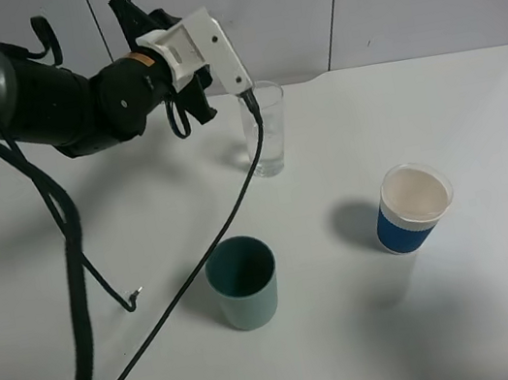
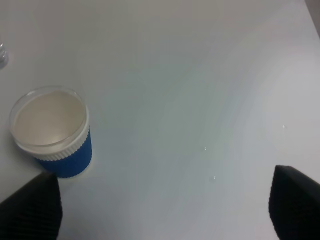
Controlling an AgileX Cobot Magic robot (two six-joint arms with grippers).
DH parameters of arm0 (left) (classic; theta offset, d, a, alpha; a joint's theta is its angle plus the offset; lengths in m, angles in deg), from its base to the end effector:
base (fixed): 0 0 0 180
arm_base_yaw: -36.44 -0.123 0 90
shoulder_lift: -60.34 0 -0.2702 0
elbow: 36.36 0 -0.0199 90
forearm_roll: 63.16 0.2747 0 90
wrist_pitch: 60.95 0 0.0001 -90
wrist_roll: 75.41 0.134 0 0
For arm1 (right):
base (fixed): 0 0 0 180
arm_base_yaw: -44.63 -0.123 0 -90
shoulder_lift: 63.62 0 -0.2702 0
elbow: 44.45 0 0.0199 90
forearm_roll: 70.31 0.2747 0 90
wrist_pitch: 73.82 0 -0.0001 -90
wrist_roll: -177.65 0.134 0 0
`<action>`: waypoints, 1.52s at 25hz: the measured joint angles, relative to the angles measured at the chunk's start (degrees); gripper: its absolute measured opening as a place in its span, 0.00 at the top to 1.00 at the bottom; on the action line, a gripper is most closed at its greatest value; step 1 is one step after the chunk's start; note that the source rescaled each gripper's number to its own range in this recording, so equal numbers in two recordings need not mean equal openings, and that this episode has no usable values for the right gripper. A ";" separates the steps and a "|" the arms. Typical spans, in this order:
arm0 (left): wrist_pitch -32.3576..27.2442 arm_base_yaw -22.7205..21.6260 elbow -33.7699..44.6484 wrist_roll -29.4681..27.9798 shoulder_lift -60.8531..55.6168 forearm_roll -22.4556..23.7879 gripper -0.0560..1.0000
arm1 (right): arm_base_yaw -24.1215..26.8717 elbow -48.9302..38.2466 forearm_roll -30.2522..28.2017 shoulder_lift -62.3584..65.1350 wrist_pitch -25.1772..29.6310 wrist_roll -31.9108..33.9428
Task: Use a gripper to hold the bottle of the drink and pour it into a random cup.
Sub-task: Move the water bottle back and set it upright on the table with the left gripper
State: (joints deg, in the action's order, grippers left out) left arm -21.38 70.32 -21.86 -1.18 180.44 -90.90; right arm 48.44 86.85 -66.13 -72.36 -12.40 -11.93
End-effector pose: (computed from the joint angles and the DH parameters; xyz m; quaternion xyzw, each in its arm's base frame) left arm 0.4137 -0.2300 0.1592 0.4391 0.6141 0.2147 0.6197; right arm 0.0713 0.0039 0.2642 -0.0446 0.8593 -0.0231 0.5090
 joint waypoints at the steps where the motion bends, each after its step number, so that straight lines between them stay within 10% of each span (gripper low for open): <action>1: -0.91 -0.49 0.00 -3.73 -0.49 1.53 0.92 | 0.00 0.00 0.00 0.00 0.00 0.00; 21: -17.52 -13.90 0.00 -84.73 -5.41 48.12 0.92 | 0.00 0.00 0.00 0.00 0.00 0.00; 29: -2.08 -18.70 5.27 -97.79 -5.41 55.84 0.92 | 0.00 0.00 0.00 0.00 0.00 0.00; 38: 8.28 -25.48 11.47 -99.68 -5.48 62.91 0.92 | 0.00 0.00 0.00 0.00 0.00 0.00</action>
State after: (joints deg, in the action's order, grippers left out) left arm -13.10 44.84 -10.39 -100.86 174.97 -27.99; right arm 48.44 86.85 -66.13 -72.36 -12.40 -11.93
